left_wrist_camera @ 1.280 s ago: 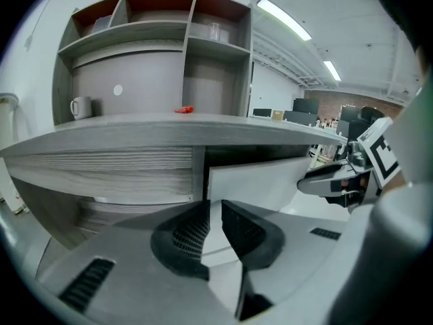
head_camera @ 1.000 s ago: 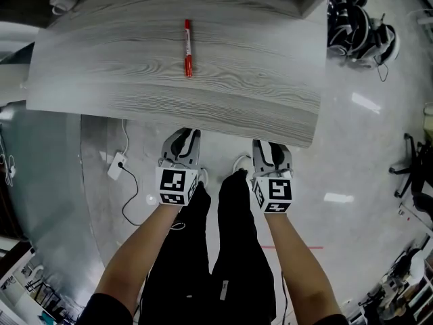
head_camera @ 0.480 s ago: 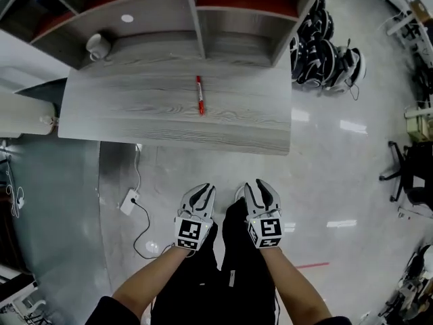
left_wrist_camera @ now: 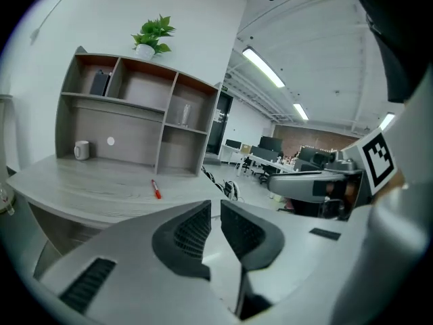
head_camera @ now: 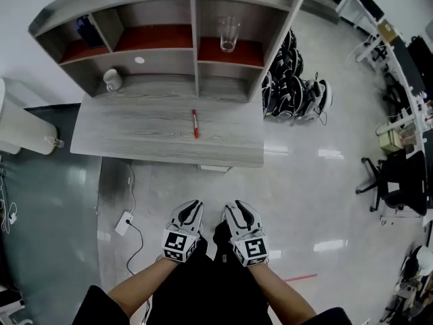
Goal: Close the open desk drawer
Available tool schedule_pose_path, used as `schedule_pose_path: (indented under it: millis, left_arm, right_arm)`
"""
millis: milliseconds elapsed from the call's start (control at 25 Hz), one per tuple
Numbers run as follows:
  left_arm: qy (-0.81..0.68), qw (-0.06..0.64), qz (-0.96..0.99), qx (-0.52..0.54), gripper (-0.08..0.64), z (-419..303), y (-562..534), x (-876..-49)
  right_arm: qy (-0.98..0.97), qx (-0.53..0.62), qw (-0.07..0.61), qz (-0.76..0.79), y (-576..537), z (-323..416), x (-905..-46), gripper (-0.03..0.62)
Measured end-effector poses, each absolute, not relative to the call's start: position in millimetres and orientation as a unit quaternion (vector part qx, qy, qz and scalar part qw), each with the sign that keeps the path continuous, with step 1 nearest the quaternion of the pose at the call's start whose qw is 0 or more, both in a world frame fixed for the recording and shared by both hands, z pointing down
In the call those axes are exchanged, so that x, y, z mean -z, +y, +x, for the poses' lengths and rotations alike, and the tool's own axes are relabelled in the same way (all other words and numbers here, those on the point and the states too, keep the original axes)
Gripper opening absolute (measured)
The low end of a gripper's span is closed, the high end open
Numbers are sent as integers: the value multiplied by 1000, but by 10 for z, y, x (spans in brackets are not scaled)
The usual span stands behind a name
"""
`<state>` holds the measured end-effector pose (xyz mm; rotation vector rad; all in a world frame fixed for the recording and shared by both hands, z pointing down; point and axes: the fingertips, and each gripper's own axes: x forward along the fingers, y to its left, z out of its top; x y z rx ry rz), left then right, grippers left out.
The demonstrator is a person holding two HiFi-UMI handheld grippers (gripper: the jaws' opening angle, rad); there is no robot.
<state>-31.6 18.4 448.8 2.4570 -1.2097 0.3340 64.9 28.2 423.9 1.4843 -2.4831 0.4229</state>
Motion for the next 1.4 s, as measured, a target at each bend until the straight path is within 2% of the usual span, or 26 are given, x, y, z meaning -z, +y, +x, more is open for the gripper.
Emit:
schedule_pose_path:
  millis: [520, 840, 960, 1080, 1400]
  left_arm:
    - [-390, 124, 909, -81, 55, -167, 276, -3444]
    - [-399, 105, 910, -33, 51, -229, 165, -2958]
    - [-400, 85, 912, -25, 50, -261, 132, -2865]
    - [-406, 70, 911, -18, 14, -313, 126, -2821]
    - [-382, 53, 923, -7, 12, -300, 205, -2717]
  right_arm:
    - [-851, -102, 55, 513, 300, 588, -3248, 110]
    - [-860, -76, 13, 505, 203, 393, -2743, 37]
    - [-859, -70, 12, 507, 183, 347, -2628, 20]
    - [-851, -65, 17, 521, 186, 320, -2639, 18]
    - [-833, -45, 46, 550, 234, 247, -2643, 17]
